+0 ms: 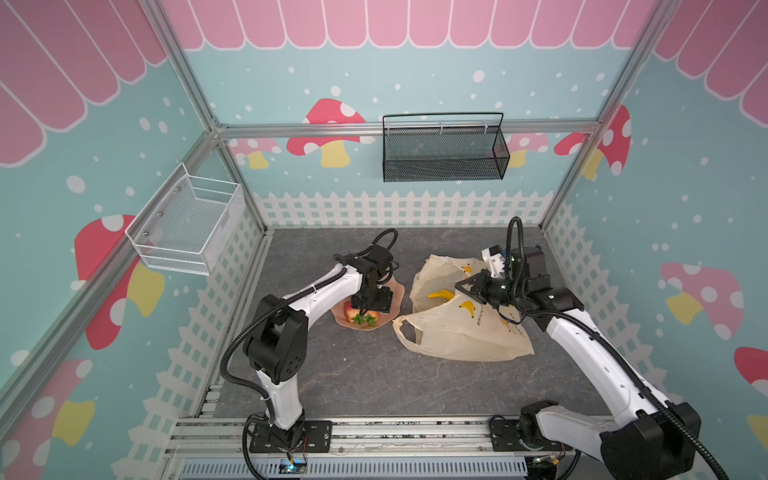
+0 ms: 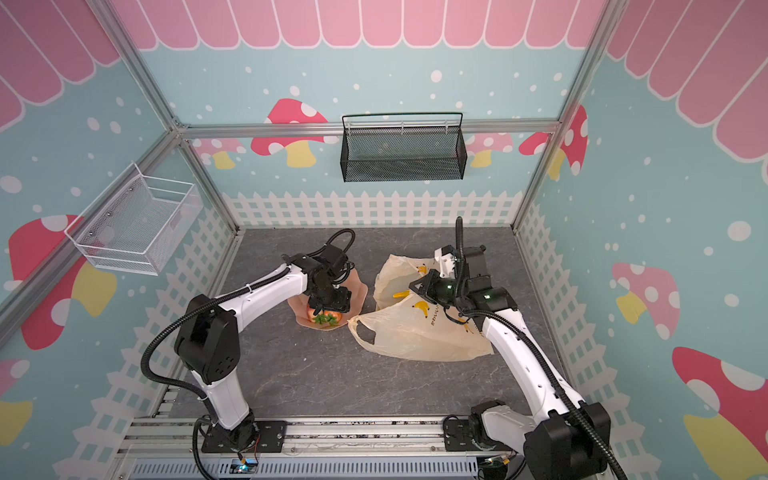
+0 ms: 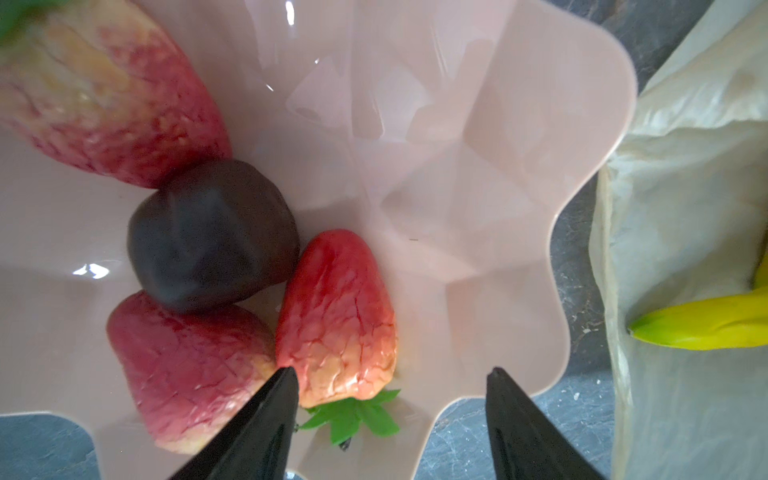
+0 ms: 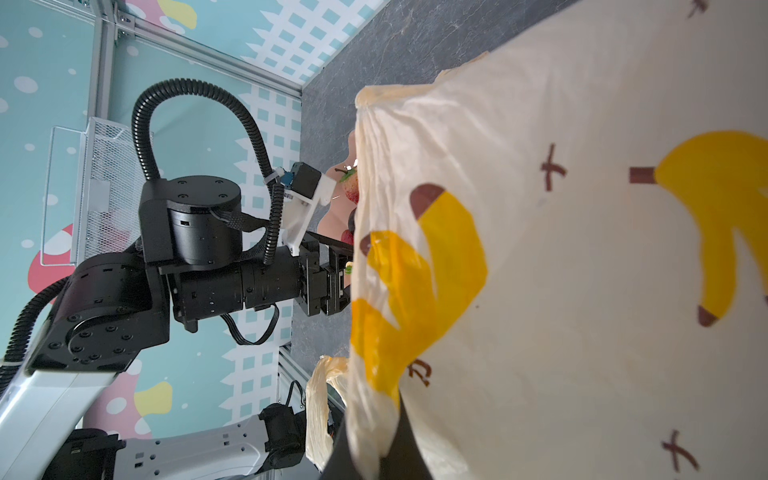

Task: Place the fruits into the plastic bag
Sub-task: 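Lower the left gripper around the red strawberry in the bowl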

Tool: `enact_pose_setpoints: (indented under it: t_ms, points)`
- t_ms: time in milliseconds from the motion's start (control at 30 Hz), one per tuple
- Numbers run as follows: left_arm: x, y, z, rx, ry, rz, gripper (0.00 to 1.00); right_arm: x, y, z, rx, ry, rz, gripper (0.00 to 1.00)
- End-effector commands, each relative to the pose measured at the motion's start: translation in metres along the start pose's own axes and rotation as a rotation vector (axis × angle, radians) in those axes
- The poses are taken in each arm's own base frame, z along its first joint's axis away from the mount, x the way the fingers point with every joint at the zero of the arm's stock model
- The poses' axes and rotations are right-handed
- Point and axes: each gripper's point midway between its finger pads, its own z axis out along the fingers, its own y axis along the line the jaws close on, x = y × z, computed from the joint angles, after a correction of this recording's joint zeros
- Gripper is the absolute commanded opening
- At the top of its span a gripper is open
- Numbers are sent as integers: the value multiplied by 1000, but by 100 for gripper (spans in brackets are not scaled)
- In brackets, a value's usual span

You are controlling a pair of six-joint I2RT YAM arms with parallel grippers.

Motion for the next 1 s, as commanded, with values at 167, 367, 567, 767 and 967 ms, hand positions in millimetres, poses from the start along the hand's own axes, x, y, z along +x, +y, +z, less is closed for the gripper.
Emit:
enact_pose_setpoints:
  t_ms: [167,367,567,767,967]
  points:
    - [0,8,8,-79,25,-20,72,1,5,2,-15,6,-7,0]
    - [0,9,14,-102,39,-22,72,1,5,1,-16,6,-6,0]
    - [-3,3,18,-100,40,-6,72,3,4,0,-14,5,-7,0]
    - [-6,1,24,-107,47,-2,72,3,4,0,-14,3,-6,0]
    - [-5,2,29,-117,56,-4,70,4,4,-2,-14,-1,-5,0]
